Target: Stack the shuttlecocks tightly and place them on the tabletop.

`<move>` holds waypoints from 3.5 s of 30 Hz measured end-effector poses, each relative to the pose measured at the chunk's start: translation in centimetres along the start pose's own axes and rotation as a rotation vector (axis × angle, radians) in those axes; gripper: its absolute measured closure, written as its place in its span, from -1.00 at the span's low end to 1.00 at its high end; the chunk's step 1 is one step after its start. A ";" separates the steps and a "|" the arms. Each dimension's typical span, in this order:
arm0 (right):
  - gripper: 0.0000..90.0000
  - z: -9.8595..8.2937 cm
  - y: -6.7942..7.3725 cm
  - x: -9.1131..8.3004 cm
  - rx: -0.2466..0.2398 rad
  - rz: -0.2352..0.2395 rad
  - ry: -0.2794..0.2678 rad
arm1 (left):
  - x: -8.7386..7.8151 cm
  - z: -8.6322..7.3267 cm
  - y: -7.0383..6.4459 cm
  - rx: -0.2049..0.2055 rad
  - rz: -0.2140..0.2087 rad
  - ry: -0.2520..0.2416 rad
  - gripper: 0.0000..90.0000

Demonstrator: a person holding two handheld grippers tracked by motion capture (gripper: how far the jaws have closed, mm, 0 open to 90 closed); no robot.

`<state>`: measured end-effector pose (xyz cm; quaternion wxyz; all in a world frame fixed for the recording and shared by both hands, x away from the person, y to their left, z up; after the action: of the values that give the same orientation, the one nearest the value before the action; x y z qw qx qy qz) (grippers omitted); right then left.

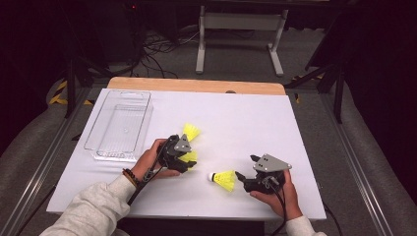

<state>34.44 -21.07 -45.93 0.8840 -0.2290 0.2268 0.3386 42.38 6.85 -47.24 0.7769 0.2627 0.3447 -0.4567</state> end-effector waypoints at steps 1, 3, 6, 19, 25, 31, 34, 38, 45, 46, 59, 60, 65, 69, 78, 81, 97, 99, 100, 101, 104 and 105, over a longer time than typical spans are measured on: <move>-0.44 0.0 0.0 0.0 0.000 0.001 -0.001 | 0.0 0.0 0.2 -0.015 0.004 0.005 0.06; -0.44 0.1 0.0 0.0 -0.001 0.002 -0.002 | -0.1 -0.1 0.4 -0.046 0.024 0.007 0.12; -0.44 0.0 0.0 0.0 -0.001 0.006 0.000 | -0.2 -0.1 0.7 -0.076 0.043 0.006 0.12; -0.47 0.0 0.1 0.2 0.002 0.011 0.010 | 0.2 0.0 1.5 -0.134 0.071 -0.001 0.11; -0.47 0.0 0.1 0.3 -0.004 0.013 0.013 | 0.5 0.1 1.5 -0.105 0.101 -0.003 0.36; -0.47 0.0 0.2 0.5 0.000 0.022 0.017 | 0.6 0.4 1.7 -0.054 0.110 -0.019 0.41; -0.47 0.0 0.3 0.6 -0.002 0.024 0.019 | 0.7 0.6 1.7 -0.039 0.130 -0.022 0.44; -0.47 0.0 0.3 0.6 -0.002 0.029 0.020 | 0.9 0.7 2.1 -0.048 0.116 -0.035 0.42; -0.49 0.1 0.5 0.6 -0.011 0.036 0.022 | 0.6 1.1 2.1 -0.065 0.129 -0.040 0.29; -0.49 0.1 0.5 0.6 -0.017 0.035 0.020 | 0.5 1.1 2.1 -0.073 0.135 -0.053 0.29; -0.50 0.1 0.5 0.4 -0.017 0.036 0.016 | -0.4 1.2 2.1 -0.074 0.108 -0.091 0.16; -0.50 0.1 0.5 0.4 -0.015 0.041 0.013 | -0.5 1.3 2.1 -0.073 0.111 -0.092 0.12; -0.50 0.1 0.4 0.3 -0.013 0.035 0.008 | -2.5 1.9 2.3 -0.090 0.082 -0.178 -0.20; -0.51 0.1 0.3 0.2 -0.011 0.033 0.004 | -4.3 2.2 2.4 -0.079 0.085 -0.245 -0.29; -0.51 0.2 0.1 0.0 0.002 0.020 -0.014 | -8.8 1.9 3.3 -0.054 0.081 -0.381 -0.58; -0.52 0.3 0.0 -0.1 0.003 0.014 -0.021 | -9.6 1.4 3.2 -0.038 0.067 -0.407 -0.64; -0.61 2.0 -1.7 -1.1 0.044 -0.016 -0.087 | -13.6 -4.5 2.0 0.029 0.076 -0.498 -0.90; -0.62 2.4 -2.0 -1.2 0.060 -0.005 -0.103 | -14.1 -5.7 1.6 0.026 0.087 -0.511 -0.88; -0.62 2.7 -2.2 -1.1 0.064 -0.006 -0.107 | -14.2 -6.0 1.5 0.024 0.086 -0.515 -0.88; -0.63 2.8 -2.3 -1.1 0.064 -0.004 -0.111 | -14.5 -6.6 1.4 0.030 0.100 -0.522 -0.87; -0.63 3.5 -2.6 -0.9 0.060 -0.012 -0.116 | -14.9 -7.5 1.2 0.035 0.109 -0.524 -0.88; -0.63 4.1 -2.9 -0.8 0.059 -0.004 -0.127 | -15.3 -8.4 1.2 0.036 0.116 -0.536 -0.88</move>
<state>36.96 -21.09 -41.53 0.9036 -0.1816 0.1797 0.3440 35.72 21.51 -40.51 0.8605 0.1655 0.1032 -0.4706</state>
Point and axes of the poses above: each handheld gripper's, and its own axes: x roughly forward along the jaws, z roughly out of its top, y roughly to its left, the point moved 3 cm from there along x, roughly forward along the jaws, and after that the axes turned 5 degrees about -x, right-handed, at the moved point
